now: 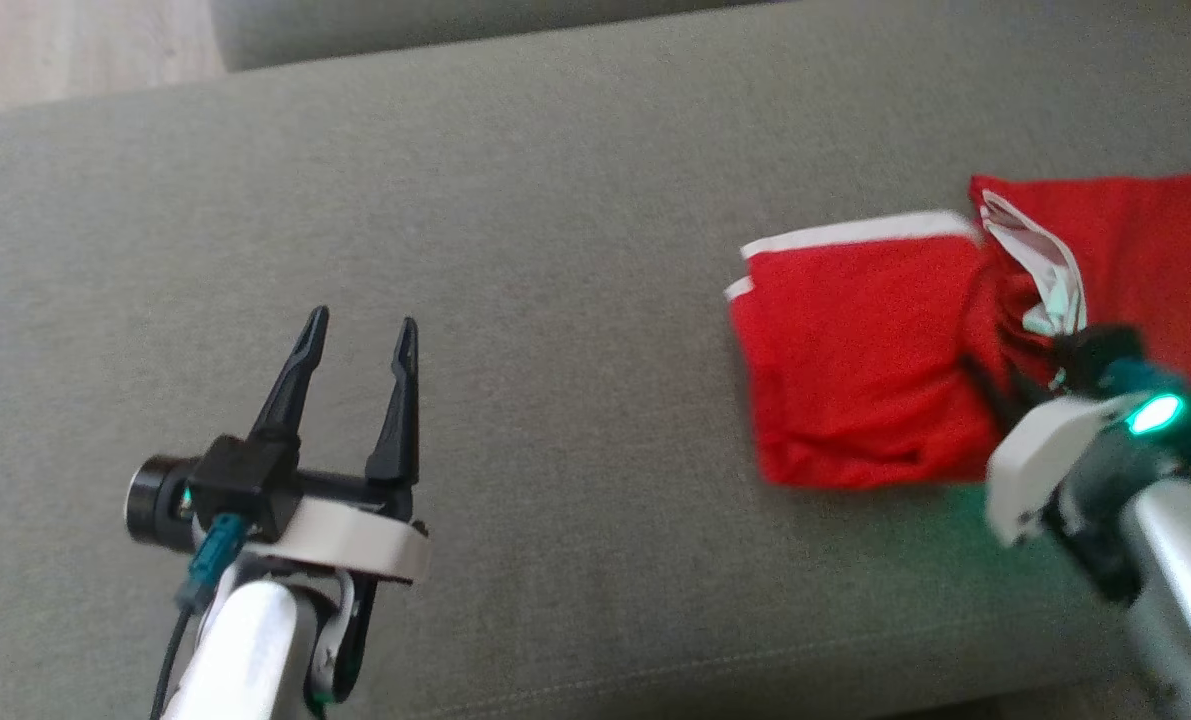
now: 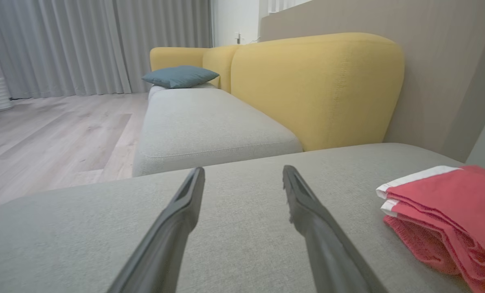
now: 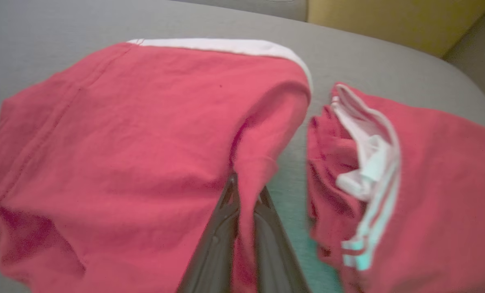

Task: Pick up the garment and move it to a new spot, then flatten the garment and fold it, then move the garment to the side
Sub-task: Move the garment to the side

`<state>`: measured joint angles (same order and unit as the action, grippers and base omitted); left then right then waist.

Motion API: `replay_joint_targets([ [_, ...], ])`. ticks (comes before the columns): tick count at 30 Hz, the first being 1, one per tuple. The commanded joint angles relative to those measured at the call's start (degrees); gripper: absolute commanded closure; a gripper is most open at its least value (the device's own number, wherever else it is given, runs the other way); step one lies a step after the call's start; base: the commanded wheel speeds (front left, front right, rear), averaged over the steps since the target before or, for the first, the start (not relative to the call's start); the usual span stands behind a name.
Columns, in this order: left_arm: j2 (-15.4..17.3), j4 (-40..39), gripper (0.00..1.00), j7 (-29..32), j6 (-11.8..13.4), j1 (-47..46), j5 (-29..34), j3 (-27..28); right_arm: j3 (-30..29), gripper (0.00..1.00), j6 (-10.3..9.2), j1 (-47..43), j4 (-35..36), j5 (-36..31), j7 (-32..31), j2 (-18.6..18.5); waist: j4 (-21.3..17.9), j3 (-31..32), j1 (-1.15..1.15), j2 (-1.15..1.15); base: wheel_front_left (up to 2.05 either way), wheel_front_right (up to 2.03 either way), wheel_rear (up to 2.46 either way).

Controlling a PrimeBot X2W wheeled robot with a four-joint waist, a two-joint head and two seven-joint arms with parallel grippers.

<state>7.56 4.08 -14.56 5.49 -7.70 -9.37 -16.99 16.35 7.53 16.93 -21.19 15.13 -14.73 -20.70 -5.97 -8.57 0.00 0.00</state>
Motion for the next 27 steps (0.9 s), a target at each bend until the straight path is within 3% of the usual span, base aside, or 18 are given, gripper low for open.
replay_joint_targets([
  [1, 0.7, -1.9, 0.00, -0.4, -0.1, -3.6, 0.9, 1.7, -0.8, 1.00, -0.04, 4.0, 2.2, -0.1, -0.1, -2.8, -1.8, -2.1, 0.00, 0.00, 0.00, 0.00, 0.00],
  [12, 0.8, -2.0, 0.00, -0.4, -1.5, -6.9, 2.0, 0.5, -9.5, 1.00, -0.04, 11.0, -0.1, -4.4, -2.6, -10.2, -3.5, -7.5, 0.00, 0.00, 0.00, 0.00, 0.00],
  [27, -0.6, -2.6, 0.00, -0.4, -4.1, -13.6, 3.9, -2.5, -23.3, 1.00, -0.04, 13.6, -4.6, -13.3, -1.1, -9.1, -1.3, -14.1, 0.00, 0.00, 0.00, 0.00, 0.00],
])
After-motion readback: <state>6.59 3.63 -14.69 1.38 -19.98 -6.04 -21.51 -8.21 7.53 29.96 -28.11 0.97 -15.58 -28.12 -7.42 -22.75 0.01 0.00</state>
